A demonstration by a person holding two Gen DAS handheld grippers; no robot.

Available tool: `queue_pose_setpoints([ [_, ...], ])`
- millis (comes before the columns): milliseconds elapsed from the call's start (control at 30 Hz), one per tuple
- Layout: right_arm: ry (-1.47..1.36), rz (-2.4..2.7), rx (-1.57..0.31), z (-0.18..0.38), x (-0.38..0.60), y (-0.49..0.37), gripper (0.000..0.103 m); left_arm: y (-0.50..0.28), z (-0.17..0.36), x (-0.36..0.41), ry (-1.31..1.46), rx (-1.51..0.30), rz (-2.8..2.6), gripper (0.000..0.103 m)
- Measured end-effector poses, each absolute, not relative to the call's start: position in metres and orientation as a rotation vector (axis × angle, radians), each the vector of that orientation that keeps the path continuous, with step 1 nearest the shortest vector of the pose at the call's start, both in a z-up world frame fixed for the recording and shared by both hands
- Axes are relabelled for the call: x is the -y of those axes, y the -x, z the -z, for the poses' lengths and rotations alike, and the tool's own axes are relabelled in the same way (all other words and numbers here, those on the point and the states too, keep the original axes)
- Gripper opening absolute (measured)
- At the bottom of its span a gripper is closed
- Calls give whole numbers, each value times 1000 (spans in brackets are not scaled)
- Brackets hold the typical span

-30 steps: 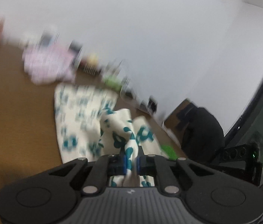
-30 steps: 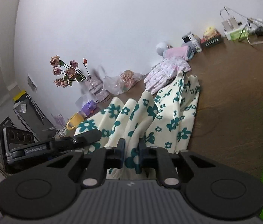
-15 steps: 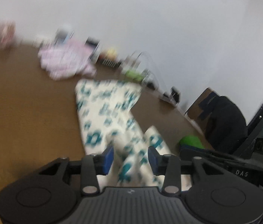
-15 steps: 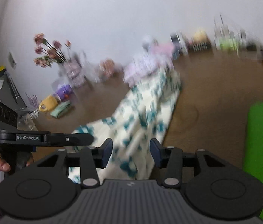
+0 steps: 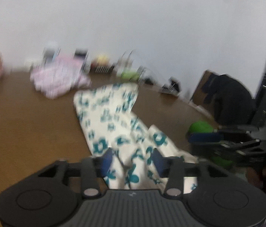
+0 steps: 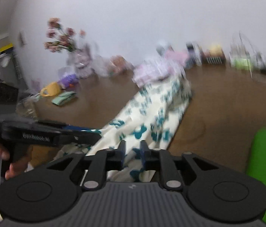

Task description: Fold clothes

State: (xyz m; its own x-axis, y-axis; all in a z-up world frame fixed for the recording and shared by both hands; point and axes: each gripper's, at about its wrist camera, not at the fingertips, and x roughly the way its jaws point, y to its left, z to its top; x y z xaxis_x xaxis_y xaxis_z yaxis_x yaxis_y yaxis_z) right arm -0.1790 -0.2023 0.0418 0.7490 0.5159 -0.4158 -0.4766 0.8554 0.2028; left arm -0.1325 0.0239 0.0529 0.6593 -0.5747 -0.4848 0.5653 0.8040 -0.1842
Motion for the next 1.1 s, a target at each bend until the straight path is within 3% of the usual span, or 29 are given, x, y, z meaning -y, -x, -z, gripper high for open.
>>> queue_pose_setpoints([
  [33, -30, -596, -447, -49, 204, 189, 67, 139, -58, -28, -16, -529, 681, 62],
  [100, 85, -717, -418, -54, 201, 206, 80, 153, -65, -28, -113, -488, 763, 66],
  [233, 213, -857, -456, -45, 180, 212, 80, 175, -58, -10, -313, -434, 927, 75],
  [367, 322, -860, -486, -27, 160, 203, 79, 179, -44, 0, -408, -462, 1008, 75],
  [467, 347, -862, -497, -17, 155, 198, 67, 178, -33, 6, -467, -481, 990, 77],
  [600, 342, -872, -517, -10, 156, 190, 43, 188, -20, 15, -611, -474, 953, 78],
  [733, 279, -903, -543, -13, 164, 183, 27, 199, -10, 18, -673, -437, 959, 80],
  [1100, -66, -1119, -764, -26, 204, 156, 26, 220, 13, 15, -765, -240, 913, 83],
])
